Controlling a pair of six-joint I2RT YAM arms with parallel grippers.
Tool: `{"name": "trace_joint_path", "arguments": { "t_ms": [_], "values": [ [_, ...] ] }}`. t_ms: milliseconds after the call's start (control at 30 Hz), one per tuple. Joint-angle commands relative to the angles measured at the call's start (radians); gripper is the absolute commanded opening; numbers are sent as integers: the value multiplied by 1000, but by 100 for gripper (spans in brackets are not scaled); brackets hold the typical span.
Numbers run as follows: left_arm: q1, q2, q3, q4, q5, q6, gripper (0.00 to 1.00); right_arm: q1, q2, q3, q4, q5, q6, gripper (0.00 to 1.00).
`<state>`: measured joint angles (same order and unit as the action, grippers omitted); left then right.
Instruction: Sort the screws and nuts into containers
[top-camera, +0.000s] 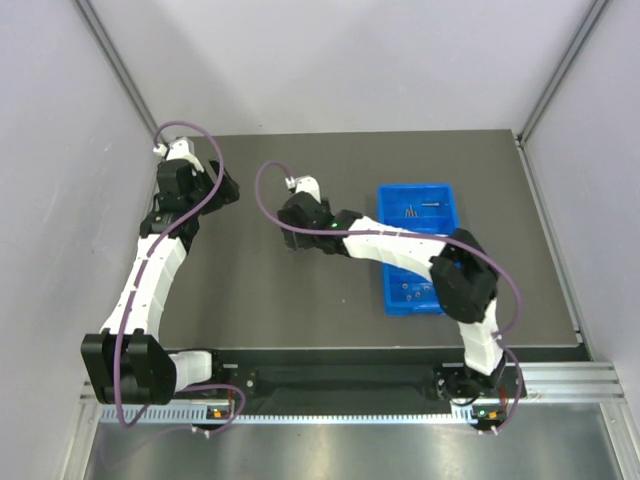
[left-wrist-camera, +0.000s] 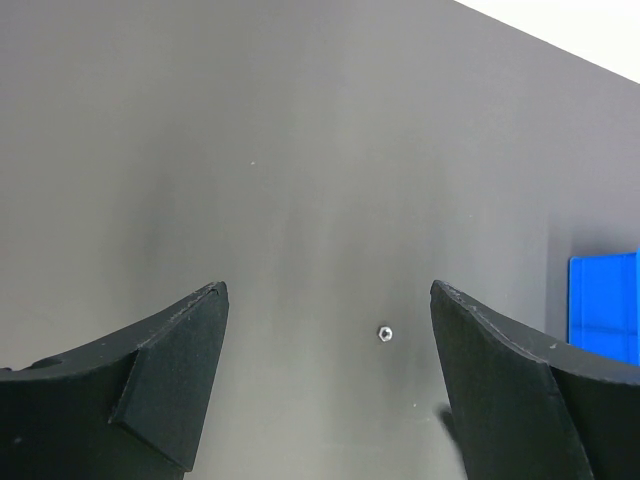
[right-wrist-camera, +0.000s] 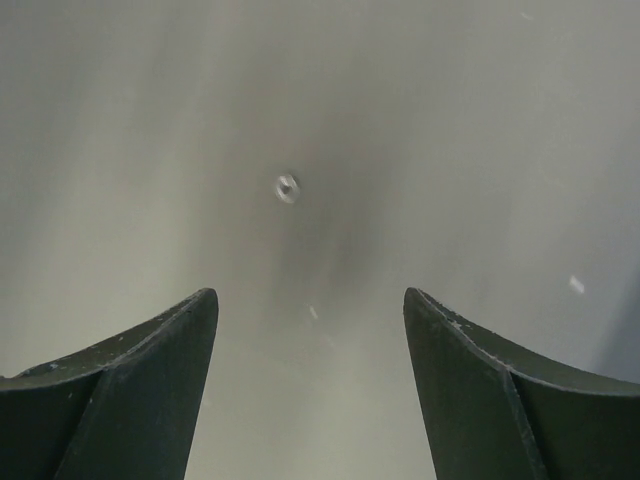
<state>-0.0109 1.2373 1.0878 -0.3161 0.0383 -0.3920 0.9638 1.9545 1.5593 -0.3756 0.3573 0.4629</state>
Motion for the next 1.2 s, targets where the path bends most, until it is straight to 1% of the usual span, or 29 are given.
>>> {"name": "trace_joint_path", "arguments": {
  "t_ms": [0,333,567,633,667,967,1167],
  "values": [
    [3,-6,-2,49,26,-7,87,10,90,119,69,25,-15,74],
    [5,-7,0,52,49,-13,87,12,265,212,110,0,-17,69],
    [3,-9,0,52,49,-13,87,10,300,220,133,19,-39,67],
    [3,-9,1,51,51,-13,87,10,316,232,135,16,-47,64],
    [29,-9,0,52,51,-13,87,10,322,237,133,12,-50,62],
    [31,-7,0,52,48,-13,87,9,362,260,129,-4,-47,54],
    [32,-7,1,51,46,-11,87,9,379,262,127,-3,-56,45]
  ]
}}
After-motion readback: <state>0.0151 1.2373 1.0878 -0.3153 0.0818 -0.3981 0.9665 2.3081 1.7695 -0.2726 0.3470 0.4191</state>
